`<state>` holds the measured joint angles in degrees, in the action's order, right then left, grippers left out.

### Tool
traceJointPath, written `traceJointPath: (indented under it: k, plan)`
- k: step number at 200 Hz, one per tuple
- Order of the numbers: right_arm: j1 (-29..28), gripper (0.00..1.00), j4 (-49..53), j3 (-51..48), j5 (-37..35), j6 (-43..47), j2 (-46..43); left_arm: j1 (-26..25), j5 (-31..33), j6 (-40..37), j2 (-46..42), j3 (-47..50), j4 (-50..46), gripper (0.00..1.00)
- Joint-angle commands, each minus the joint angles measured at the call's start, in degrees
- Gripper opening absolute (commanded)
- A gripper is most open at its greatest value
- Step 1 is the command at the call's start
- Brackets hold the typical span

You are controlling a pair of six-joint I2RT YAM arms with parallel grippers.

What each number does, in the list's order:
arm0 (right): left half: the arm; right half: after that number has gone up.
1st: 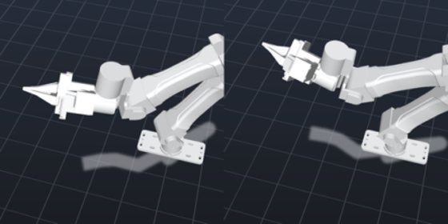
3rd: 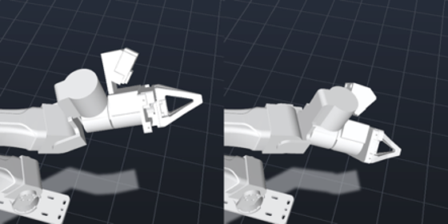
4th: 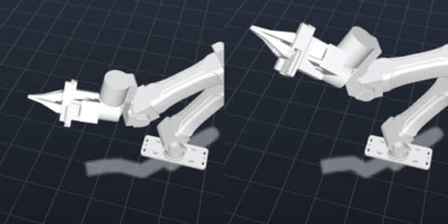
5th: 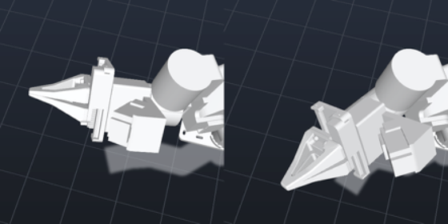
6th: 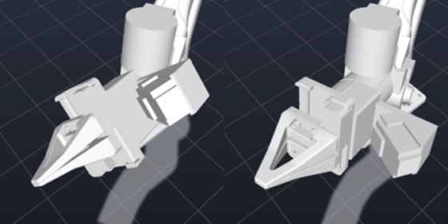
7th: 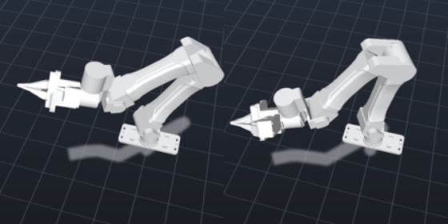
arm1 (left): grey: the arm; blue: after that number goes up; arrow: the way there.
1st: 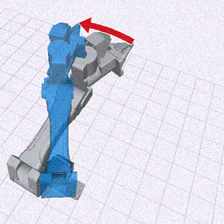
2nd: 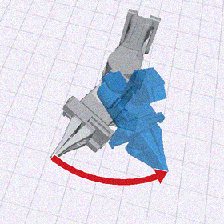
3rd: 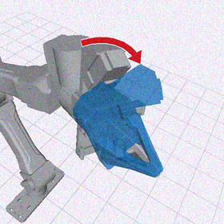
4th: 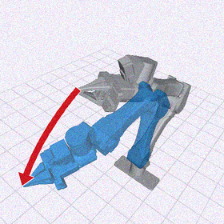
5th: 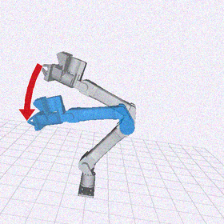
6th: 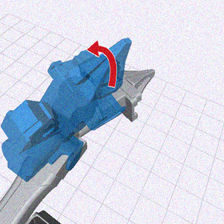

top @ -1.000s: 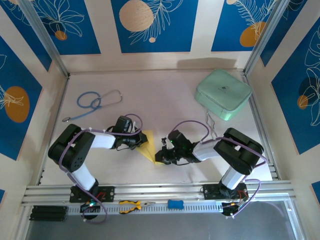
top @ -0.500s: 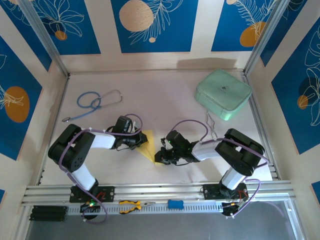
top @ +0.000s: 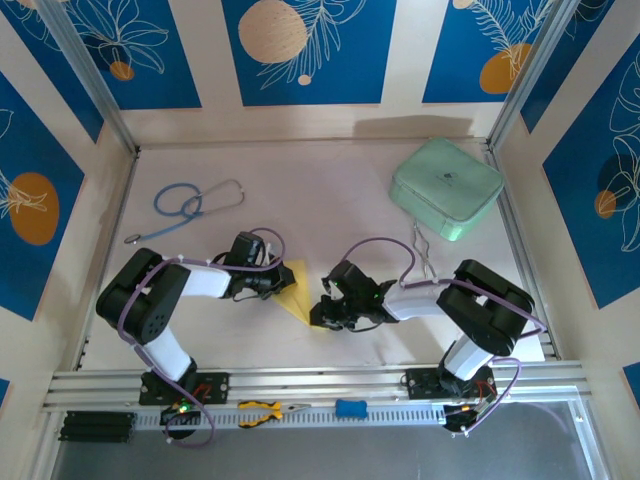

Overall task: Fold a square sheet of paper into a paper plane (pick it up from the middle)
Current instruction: Fourth fold the wing at the center of the table.

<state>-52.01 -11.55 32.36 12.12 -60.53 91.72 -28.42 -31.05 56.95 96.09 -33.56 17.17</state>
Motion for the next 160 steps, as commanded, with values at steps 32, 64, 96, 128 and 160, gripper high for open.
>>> traceJointPath:
  k: [32, 64, 96, 128, 160]
  plan:
    - [-1.2, 0.11, 5.2, 1.5, -0.9, 0.9, 1.3, -0.1, 1.9, 0.2, 1.0, 1.6, -2.2, 0.0]
    - [-1.3, 0.09, 5.7, 0.2, -1.5, 0.2, 0.7, 0.0, 2.0, 0.2, 1.0, 1.6, -2.2, 0.0]
    - [-1.4, 0.12, 5.6, -0.5, -1.9, 0.0, -0.5, -0.1, 2.0, 0.2, 1.0, 1.6, -2.2, 0.0]
    - [-1.5, 0.15, 7.6, 0.6, -3.1, 0.7, -1.7, 0.0, 1.9, 0.2, 1.0, 1.6, -2.1, 0.0]
    - [-1.9, 0.15, 8.6, 1.1, -3.3, 0.3, 0.1, 0.0, 2.0, 0.3, 0.9, 1.6, -2.1, 0.0]
